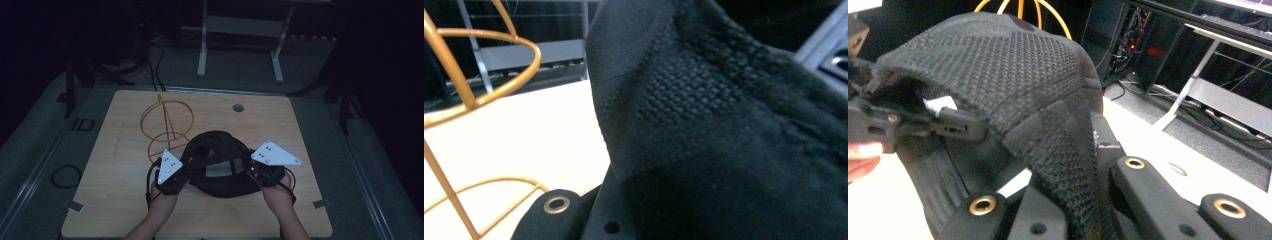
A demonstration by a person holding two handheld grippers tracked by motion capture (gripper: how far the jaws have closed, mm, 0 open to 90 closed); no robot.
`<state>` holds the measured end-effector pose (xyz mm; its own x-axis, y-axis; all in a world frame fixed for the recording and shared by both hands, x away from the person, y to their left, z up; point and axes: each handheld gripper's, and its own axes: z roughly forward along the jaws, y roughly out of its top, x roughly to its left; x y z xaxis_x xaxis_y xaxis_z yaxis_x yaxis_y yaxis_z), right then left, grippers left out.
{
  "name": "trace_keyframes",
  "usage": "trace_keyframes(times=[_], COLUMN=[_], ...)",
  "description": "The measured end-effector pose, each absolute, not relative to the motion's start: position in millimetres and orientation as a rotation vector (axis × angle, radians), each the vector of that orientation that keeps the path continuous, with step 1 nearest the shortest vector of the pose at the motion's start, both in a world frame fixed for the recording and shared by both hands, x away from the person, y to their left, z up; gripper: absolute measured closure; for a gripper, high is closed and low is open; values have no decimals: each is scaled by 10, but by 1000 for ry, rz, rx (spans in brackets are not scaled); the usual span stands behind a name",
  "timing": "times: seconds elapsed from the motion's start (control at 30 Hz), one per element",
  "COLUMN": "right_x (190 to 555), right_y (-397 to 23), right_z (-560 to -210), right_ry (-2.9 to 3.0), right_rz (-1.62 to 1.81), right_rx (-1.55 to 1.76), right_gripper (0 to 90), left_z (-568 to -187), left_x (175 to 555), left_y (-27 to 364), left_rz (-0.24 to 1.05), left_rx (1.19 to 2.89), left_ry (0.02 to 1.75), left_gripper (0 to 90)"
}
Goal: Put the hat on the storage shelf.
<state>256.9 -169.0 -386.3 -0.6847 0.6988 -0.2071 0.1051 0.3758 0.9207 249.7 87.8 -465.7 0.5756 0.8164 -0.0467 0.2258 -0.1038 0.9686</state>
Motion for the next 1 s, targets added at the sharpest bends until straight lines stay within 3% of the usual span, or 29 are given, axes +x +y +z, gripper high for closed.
trace_keyframes(times=[0.13,0.3,0.6,0.8,1.0], right_x=[2539,2462,2246,2005,1913], right_y=[-1746,-1817,-2004,-2290,-2536], right_z=[-3892,-3953,-4061,-4093,-3975], right_ry=[2038,2050,2098,2145,2124], right_rz=[1350,1366,1399,1461,1521], right_rx=[709,692,703,693,679], right_gripper=[816,584,406,350,385], left_z=[-4606,-4487,-4290,-4199,-4158], left_x=[2503,2511,2491,2454,2468], left_y=[853,846,763,756,830], left_rz=[633,651,709,771,736], left_rx=[1632,1629,1648,1669,1682], left_ry=[880,857,799,694,591], left_gripper=[894,895,896,895,894])
